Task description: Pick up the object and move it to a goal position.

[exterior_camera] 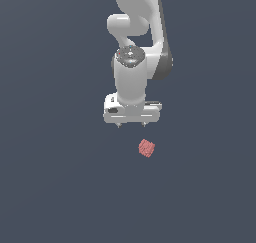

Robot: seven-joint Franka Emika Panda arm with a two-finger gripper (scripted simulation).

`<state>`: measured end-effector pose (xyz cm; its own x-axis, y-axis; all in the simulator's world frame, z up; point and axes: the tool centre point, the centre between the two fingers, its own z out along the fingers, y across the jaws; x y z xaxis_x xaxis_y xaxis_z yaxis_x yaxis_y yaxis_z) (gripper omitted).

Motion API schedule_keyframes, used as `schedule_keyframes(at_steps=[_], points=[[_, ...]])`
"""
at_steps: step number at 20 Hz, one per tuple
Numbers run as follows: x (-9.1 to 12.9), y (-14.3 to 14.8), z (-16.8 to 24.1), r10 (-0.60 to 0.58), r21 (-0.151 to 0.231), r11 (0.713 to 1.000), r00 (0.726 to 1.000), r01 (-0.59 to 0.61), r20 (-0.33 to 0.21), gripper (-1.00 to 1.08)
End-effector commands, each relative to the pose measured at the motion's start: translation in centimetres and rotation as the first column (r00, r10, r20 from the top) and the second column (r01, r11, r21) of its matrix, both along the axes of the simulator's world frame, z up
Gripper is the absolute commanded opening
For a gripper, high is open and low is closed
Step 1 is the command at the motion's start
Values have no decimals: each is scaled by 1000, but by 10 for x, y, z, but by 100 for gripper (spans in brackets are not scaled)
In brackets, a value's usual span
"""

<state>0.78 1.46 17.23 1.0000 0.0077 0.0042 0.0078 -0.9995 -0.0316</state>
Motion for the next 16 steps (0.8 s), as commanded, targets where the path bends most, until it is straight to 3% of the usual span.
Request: schedule_keyframes(at_steps=[1,9,16], points=[[0,0,0,0,0,1000,1000,0,0,100],[-4,20,-7,0,21,1000,999,1,-34,100],[-3,21,-9,-10,21,1000,999,11,-35,100]])
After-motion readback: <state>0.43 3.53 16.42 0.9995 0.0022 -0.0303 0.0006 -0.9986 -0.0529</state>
